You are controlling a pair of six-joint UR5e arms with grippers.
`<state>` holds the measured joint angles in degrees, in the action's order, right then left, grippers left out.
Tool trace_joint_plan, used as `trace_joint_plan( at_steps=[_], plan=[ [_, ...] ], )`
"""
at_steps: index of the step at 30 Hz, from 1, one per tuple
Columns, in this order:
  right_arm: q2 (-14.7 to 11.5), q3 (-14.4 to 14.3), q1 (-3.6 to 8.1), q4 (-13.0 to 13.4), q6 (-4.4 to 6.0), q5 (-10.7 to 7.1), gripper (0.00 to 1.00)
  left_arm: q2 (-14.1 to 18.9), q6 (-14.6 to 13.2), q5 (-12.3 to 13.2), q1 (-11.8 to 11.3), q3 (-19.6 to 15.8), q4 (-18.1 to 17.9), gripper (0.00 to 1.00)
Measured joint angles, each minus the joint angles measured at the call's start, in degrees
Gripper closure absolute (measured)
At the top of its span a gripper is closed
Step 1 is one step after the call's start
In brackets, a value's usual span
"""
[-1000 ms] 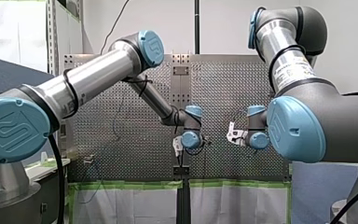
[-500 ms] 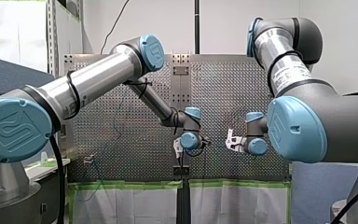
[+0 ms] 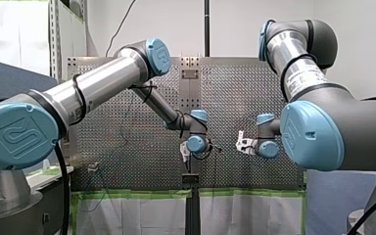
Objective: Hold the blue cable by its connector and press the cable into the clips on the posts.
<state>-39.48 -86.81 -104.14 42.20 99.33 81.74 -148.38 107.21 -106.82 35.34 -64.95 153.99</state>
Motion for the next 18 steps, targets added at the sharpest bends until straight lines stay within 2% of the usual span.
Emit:
trace_joint_plan(
  at_steps=[9, 10, 11, 12, 13, 14, 15, 16, 17, 18],
  plan=[
    [0.0, 1.2, -0.22, -0.2, 0.04, 0.13, 1.00, 0.0, -0.8, -0.1, -0.5, 0.0, 0.0, 1.00],
    [0.0, 1.2, -0.22, -0.2, 0.05, 0.13, 1.00, 0.0, -1.1, -0.2, -0.6, 0.0, 0.0, 0.89],
    [0.0, 1.3, -0.22, -0.3, 0.06, 0.12, 1.00, 0.0, -1.4, -0.3, -0.6, 0.0, 0.0, 0.69],
    [0.0, 1.3, -0.23, -0.3, 0.07, 0.10, 1.00, 0.1, -1.8, -0.4, -0.6, 0.0, 0.1, 0.69],
    [0.0, 1.4, -0.23, -0.3, 0.07, 0.07, 1.00, 0.1, -2.2, -0.7, -0.6, 0.0, 0.2, 0.55],
    [0.0, 1.4, -0.23, -0.4, 0.08, 0.06, 1.00, 0.1, -2.7, -1.0, -0.6, 0.0, 0.4, 0.34],
    [0.0, 1.5, -0.23, -0.4, 0.08, 0.04, 1.00, 0.1, -3.2, -1.3, -0.6, 0.0, 0.7, 0.34],
    [0.0, 1.5, -0.23, -0.5, 0.07, 0.02, 1.00, 0.1, -3.8, -1.9, -0.6, 0.0, 1.2, 0.25],
    [0.0, 1.5, -0.23, -0.5, 0.06, 0.00, 1.00, 0.1, -4.3, -2.3, -0.6, 0.0, 1.5, 0.00],
    [0.0, 1.5, -0.23, -0.6, 0.04, -0.02, 1.00, 0.1, -4.8, -2.7, -0.6, 0.0, 1.9, 0.00]
  ],
)
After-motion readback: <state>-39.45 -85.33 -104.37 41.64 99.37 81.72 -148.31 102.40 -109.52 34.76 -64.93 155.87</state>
